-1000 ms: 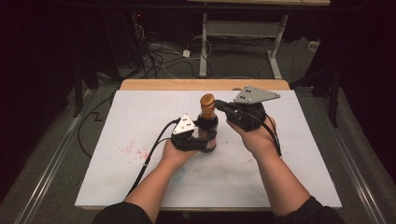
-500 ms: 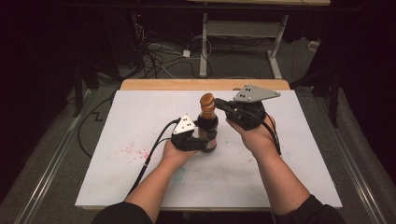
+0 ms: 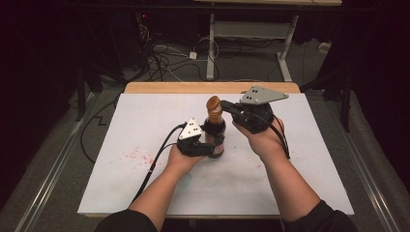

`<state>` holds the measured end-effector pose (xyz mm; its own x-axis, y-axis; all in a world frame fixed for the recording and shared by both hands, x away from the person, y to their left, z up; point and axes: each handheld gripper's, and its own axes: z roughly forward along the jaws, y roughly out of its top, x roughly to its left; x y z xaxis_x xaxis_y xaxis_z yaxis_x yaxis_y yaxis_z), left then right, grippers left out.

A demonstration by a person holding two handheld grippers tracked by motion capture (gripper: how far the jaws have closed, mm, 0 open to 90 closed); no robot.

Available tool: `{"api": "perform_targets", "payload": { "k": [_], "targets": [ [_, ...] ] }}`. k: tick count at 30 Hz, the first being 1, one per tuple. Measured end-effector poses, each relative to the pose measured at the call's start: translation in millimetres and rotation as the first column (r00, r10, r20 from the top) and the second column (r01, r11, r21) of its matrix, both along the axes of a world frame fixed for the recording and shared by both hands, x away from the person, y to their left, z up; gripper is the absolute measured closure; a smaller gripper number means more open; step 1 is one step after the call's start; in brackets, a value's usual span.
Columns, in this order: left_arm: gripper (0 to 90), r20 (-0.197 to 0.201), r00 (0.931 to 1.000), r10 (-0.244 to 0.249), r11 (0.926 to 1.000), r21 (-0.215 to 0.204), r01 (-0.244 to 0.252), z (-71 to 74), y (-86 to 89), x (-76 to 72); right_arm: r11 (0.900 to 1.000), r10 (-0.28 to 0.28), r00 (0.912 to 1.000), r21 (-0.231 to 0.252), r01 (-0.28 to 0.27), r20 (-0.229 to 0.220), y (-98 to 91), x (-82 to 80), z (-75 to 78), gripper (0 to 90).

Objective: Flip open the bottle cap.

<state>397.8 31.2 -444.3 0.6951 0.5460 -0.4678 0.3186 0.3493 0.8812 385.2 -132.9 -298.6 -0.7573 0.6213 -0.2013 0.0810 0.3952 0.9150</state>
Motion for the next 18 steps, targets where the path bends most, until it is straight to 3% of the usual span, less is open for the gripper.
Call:
{"api": "perform_targets", "payload": {
  "k": [18],
  "targets": [
    [28.9,0.0,1.0,0.003,1.0,-0.001,-0.003,-0.1,-0.5,-0.3,1.0,0.003,0.9999,0.008,-0.003,0.014,3.3,-0.2,4.7,90.0]
  ]
}}
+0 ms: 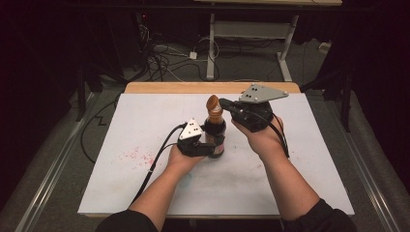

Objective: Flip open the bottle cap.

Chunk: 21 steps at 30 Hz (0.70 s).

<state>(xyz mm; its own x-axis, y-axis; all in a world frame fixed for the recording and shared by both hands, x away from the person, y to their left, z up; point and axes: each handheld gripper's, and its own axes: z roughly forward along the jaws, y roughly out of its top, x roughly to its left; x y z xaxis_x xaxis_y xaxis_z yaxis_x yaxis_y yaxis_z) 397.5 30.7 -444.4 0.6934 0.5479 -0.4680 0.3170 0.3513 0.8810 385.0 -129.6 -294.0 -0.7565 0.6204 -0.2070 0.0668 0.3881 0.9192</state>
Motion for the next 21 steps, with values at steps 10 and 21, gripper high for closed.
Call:
{"api": "perform_targets", "payload": {
  "k": [10,21],
  "targets": [
    [28.9,0.001,1.0,0.002,1.0,0.0,-0.002,0.0,-0.7,-0.4,0.9997,0.024,0.9996,0.004,-0.024,0.018,10.1,-1.5,6.5,90.0],
    [28.9,-0.002,1.0,0.0,1.0,-0.003,0.0,-0.3,-0.3,0.5,0.9992,0.035,0.9992,0.017,-0.036,0.017,10.4,-1.5,8.7,90.0]
  ]
}}
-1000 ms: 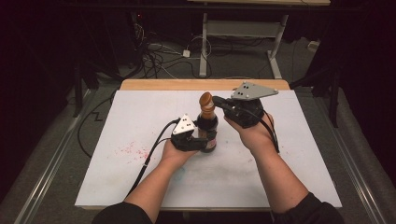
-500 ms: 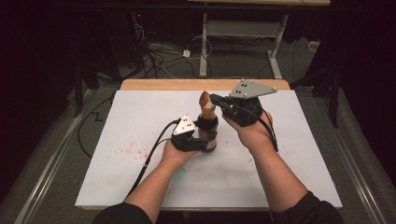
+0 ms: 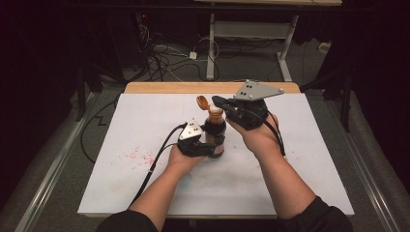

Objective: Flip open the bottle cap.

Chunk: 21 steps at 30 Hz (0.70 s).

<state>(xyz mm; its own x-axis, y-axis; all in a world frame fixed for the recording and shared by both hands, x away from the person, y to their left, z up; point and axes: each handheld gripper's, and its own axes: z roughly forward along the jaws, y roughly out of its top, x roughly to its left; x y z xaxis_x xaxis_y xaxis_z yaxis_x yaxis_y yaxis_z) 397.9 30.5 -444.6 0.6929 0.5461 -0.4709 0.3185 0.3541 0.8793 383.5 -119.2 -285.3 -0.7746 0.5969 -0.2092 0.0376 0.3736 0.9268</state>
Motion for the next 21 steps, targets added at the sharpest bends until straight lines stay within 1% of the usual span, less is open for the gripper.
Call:
{"api": "perform_targets", "payload": {
  "k": [3,6,11,12,13,20,21],
  "targets": [
    [28.8,-0.001,1.0,0.0,1.0,0.0,0.0,0.0,0.1,0.0,0.9999,-0.015,0.9999,0.002,0.015,-0.003,-8.2,0.5,-0.7,90.0],
    [28.7,0.0,1.0,0.0,1.0,0.0,0.0,-0.1,0.0,0.2,0.9994,-0.031,0.9994,0.013,0.031,-0.012,-17.1,1.5,-2.8,90.0],
    [28.5,-0.004,1.0,-0.001,1.0,-0.001,0.001,0.2,0.4,0.2,0.9982,-0.058,0.9979,0.013,0.058,-0.031,-31.6,2.8,-12.0,90.0],
    [28.5,-0.004,1.0,-0.001,1.0,-0.001,0.001,0.2,0.4,0.2,0.9982,-0.058,0.9979,0.013,0.058,-0.031,-31.6,2.8,-12.0,90.0],
    [28.5,-0.005,1.0,-0.001,1.0,0.001,0.001,0.2,0.5,0.1,0.9976,-0.067,0.9969,0.017,0.068,-0.042,-37.7,3.7,-17.6,90.0],
    [28.3,-0.007,1.0,0.0,1.0,0.0,0.0,0.4,0.5,0.4,0.9957,-0.091,0.9928,0.011,0.092,-0.079,-55.7,4.0,-41.9,90.0],
    [28.3,-0.008,1.0,0.0,1.0,-0.001,0.0,0.4,0.5,0.4,0.9957,-0.091,0.9928,0.011,0.092,-0.079,-55.7,4.0,-41.9,90.0]
  ]
}}
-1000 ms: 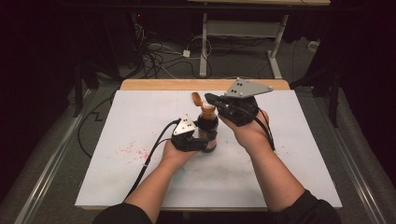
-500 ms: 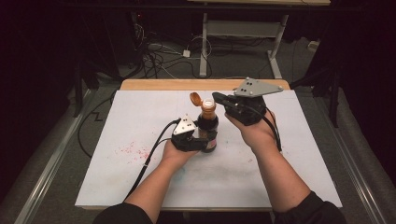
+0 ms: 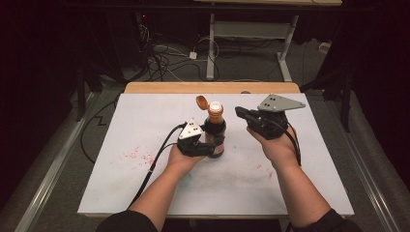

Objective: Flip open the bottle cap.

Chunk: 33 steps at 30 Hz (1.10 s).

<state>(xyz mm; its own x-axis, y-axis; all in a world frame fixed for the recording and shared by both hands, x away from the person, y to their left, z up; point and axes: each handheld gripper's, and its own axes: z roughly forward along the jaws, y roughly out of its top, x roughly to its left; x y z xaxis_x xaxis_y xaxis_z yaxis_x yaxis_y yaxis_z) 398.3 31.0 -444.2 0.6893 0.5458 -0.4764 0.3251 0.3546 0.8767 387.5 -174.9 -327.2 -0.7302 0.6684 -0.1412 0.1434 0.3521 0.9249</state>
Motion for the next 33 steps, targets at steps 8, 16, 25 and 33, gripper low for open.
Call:
{"api": "perform_targets", "payload": {
  "k": [8,16,25,33],
  "targets": [
    [28.1,-0.002,1.0,0.0,1.0,0.0,0.0,0.3,0.1,0.0,0.9996,-0.028,0.9979,-0.008,0.028,-0.058,-15.7,1.2,-38.4,90.0],
    [27.5,-0.01,0.9999,0.007,1.0,-0.003,-0.007,1.0,-0.3,0.0,0.997,-0.077,0.9919,0.0,0.077,-0.101,-27.1,0.6,-70.1,64.8],
    [10.5,-0.094,0.9956,-0.004,0.9997,0.021,0.006,-4.5,5.3,3.0,0.9958,-0.078,0.99,0.038,0.083,-0.118,-35.4,0.5,-93.3,18.3],
    [0.0,-0.13,0.9913,0.023,0.9985,0.053,-0.017,-12.4,19.0,-1.2,0.9903,-0.125,0.9836,0.044,0.132,-0.13,-41.3,1.1,-106.1,0.0]
  ]
}}
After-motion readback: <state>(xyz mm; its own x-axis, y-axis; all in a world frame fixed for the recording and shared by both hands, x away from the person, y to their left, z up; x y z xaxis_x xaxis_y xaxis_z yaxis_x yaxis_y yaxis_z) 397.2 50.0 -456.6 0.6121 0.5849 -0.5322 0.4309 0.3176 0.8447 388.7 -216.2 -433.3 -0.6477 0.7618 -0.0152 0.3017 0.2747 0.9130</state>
